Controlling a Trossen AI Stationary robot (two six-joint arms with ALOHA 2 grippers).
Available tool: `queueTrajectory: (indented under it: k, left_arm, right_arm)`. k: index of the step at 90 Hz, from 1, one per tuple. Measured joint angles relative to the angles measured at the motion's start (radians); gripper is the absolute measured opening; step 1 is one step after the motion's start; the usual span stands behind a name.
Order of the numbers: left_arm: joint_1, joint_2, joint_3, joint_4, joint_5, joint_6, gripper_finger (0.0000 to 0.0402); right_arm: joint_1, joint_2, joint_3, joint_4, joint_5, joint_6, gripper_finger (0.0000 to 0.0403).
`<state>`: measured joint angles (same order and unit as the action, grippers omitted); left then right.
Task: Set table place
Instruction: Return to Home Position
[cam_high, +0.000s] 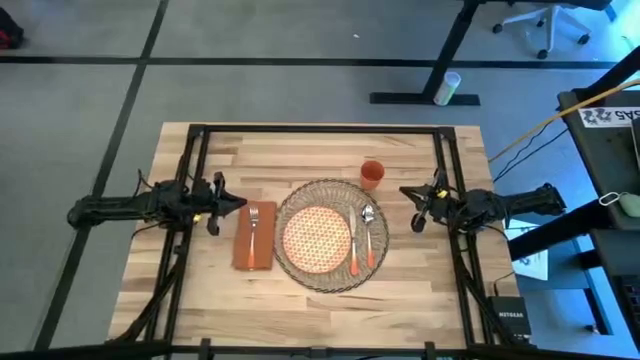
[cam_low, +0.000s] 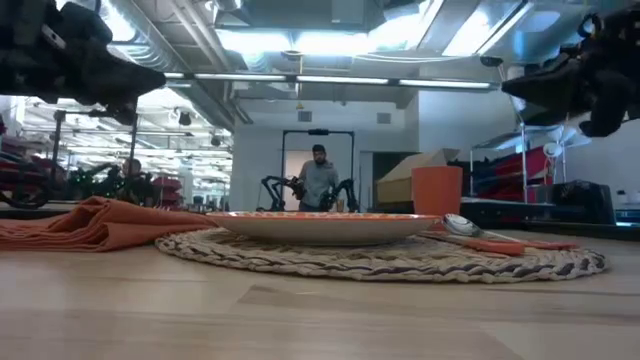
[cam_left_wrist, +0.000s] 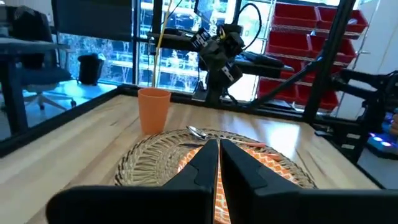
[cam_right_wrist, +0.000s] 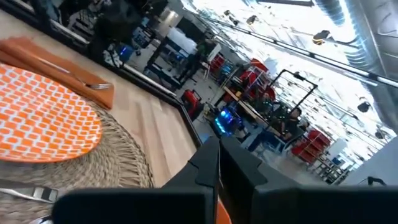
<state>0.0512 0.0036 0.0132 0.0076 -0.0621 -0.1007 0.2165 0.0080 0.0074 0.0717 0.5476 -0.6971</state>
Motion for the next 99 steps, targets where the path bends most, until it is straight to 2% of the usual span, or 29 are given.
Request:
queueTrajectory:
  k: [19,60,71,77,88,99]
  left_arm:
    - [0.052,0.003,0.000,0.004,-0.020,-0.043,0.0000]
    - [0.082,0.013,0.000,0.004,-0.021,-0.021,0.0000]
    - [0.082,0.013,-0.001,0.015,-0.039,0.000,0.0000]
    - [0.082,0.013,-0.002,0.047,-0.071,0.004,0.0000]
    - [0.082,0.011,-0.002,0.099,-0.107,0.030,0.0000]
    - [0.082,0.012,-0.002,0.091,-0.107,0.050,0.0000]
  right_arm:
    - [-0.001,0.055,0.000,-0.001,0.098,0.019,0.0001]
    - [-0.001,0.279,0.000,-0.001,0.101,0.141,0.0001]
    - [-0.001,0.301,0.000,0.026,0.241,0.260,0.0001]
    - [-0.002,0.302,0.000,0.050,0.273,0.272,0.0001]
    - [-0.001,0.301,0.000,0.152,0.238,0.159,0.0001]
    - [-0.001,0.301,0.000,0.225,0.064,0.034,0.0001]
